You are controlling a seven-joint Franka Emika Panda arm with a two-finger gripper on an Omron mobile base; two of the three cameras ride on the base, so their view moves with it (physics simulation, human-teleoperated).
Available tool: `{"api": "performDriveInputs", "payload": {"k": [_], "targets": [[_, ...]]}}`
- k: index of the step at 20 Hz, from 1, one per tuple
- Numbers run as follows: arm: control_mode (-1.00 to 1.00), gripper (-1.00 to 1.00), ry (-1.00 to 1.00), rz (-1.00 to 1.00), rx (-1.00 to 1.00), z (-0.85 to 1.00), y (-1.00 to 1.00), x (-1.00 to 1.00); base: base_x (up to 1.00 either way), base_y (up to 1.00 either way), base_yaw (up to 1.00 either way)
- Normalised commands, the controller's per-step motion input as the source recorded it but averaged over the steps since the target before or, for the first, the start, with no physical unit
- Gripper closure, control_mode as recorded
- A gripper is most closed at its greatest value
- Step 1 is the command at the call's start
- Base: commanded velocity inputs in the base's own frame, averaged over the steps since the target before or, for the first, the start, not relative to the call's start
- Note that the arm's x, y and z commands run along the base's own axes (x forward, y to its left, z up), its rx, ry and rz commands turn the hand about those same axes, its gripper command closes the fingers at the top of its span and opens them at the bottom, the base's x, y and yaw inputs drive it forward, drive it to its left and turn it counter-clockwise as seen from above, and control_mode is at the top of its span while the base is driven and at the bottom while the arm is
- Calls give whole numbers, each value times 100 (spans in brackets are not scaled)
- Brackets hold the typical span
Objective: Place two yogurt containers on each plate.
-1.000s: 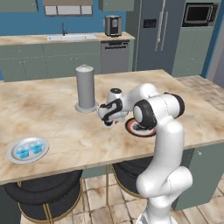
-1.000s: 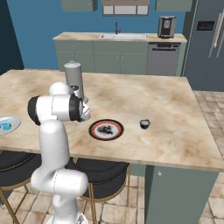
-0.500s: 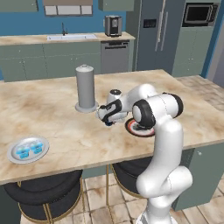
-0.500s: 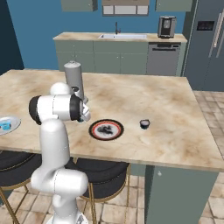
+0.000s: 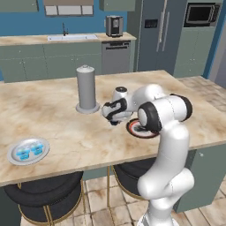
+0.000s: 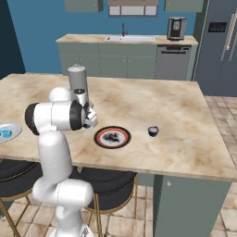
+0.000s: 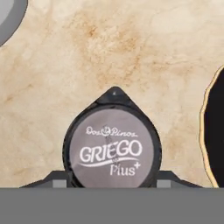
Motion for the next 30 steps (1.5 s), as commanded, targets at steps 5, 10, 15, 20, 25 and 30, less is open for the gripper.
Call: {"api": "performDriveInputs", "payload": {"k": [5, 10, 15, 20, 25, 30], "targets": [[-100, 100, 0, -12, 1, 68, -64, -43, 0, 0, 0], [-100, 100, 0, -7, -3, -1, -98, -46, 0, 0, 0], [-100, -100, 0, -2, -7, -12, -77, -8, 0, 0, 0], [-100, -100, 0, 0, 0, 0, -4, 3, 0, 0, 0], [-100, -100, 0, 2, 0, 5, -13, 0, 0, 0, 0], [-100, -100, -7, 2, 0, 39, -22, 0, 0, 0, 0]]}}
